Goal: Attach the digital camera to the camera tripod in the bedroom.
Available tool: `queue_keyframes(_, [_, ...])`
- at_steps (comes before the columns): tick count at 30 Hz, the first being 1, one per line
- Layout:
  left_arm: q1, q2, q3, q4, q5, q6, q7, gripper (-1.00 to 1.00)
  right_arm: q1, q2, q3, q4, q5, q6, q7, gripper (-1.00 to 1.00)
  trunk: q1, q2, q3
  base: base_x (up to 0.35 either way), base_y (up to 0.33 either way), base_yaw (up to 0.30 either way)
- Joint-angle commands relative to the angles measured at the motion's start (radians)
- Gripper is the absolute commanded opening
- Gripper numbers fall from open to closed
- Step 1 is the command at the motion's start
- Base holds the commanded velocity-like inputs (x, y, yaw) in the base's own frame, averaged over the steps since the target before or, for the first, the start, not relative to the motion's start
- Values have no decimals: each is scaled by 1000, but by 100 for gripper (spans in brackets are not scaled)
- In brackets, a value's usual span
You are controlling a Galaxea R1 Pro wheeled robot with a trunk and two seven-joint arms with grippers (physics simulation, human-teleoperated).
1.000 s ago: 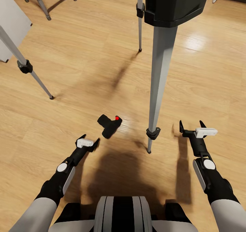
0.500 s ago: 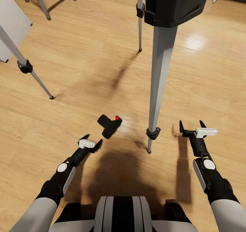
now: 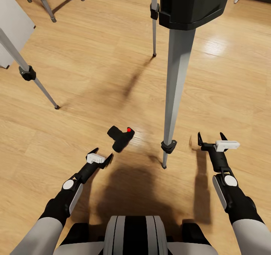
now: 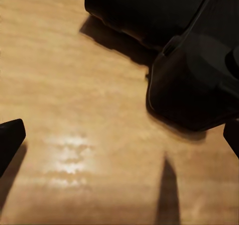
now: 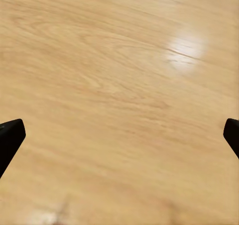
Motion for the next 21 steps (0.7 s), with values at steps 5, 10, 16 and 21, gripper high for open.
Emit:
queue_keyframes(5, [0, -1, 3, 2, 0, -1, -7, 100, 0, 0, -2, 1, -2, -3, 7, 100, 0, 0, 0, 0, 0, 0])
queue_keyframes(10, [0, -1, 2, 3, -1, 0, -7, 100, 0, 1, -2, 1, -2, -3, 7, 100, 0, 0, 0, 0, 0, 0])
queue_keyframes(16, [0, -1, 2, 2, -1, 0, -8, 100, 0, 0, -2, 1, -2, -3, 7, 100, -2, 1, 19, 0, 0, 0])
queue_keyframes(21, [0, -1, 1, 2, -2, -1, -9, 100, 0, 0, -1, 1, -2, -3, 7, 100, -5, 2, 38, 0, 0, 0])
